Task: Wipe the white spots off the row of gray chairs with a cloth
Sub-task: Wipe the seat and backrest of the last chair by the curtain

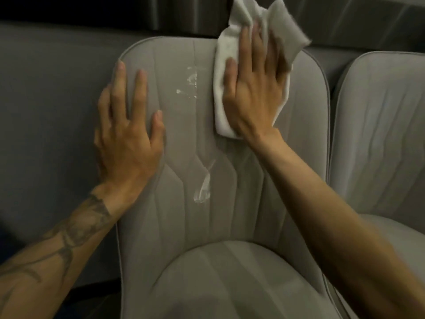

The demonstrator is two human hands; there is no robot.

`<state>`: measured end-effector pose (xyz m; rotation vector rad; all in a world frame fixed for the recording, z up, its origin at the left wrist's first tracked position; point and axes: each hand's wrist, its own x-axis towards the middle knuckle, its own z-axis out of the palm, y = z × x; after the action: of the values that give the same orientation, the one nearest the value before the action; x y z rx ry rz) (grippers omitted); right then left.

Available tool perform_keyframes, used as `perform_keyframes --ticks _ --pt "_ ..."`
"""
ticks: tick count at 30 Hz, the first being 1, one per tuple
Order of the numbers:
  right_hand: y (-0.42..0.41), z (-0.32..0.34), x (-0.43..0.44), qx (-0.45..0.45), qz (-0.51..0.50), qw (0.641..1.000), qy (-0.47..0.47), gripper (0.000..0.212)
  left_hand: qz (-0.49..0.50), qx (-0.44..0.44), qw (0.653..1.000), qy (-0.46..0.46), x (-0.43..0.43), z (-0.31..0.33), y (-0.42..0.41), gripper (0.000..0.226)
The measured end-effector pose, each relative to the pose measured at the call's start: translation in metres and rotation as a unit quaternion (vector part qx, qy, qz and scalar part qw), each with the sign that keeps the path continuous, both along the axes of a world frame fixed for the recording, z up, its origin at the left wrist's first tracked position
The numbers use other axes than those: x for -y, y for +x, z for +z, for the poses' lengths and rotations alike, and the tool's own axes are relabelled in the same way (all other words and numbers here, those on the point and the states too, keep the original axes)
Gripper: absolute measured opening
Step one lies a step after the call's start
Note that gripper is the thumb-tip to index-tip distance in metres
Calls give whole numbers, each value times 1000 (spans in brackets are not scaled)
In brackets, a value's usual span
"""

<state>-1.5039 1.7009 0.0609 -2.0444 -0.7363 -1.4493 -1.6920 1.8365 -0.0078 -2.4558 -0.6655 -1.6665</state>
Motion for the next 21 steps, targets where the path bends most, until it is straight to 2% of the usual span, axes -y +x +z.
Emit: perform_keyframes --ticks 3,6,8,12,14,17,21 --pt "-17 -32 -5 19 22 999 -14 58 1 8 1000 6 0 -2 2 61" --pt "-41 -96 19 6 90 985 -148 62 2 8 1000 6 0 -1 2 61" --pt "-34 -101 37 -16 124 974 -189 62 5 4 1000 0 2 -1 2 62" --pt "-2 -16 10 12 40 997 -63 58 -1 -1 1000 -5 0 0 1 62" --pt "1 -1 -1 37 17 999 -15 56 -2 1 1000 -8 0 0 1 61" --pt "-7 -62 12 38 22 998 -47 60 -7 1 1000 -5 1 -1 0 61" --pt "-43 -205 51 -51 101 983 -146 66 9 6 1000 1 1 -1 2 61"
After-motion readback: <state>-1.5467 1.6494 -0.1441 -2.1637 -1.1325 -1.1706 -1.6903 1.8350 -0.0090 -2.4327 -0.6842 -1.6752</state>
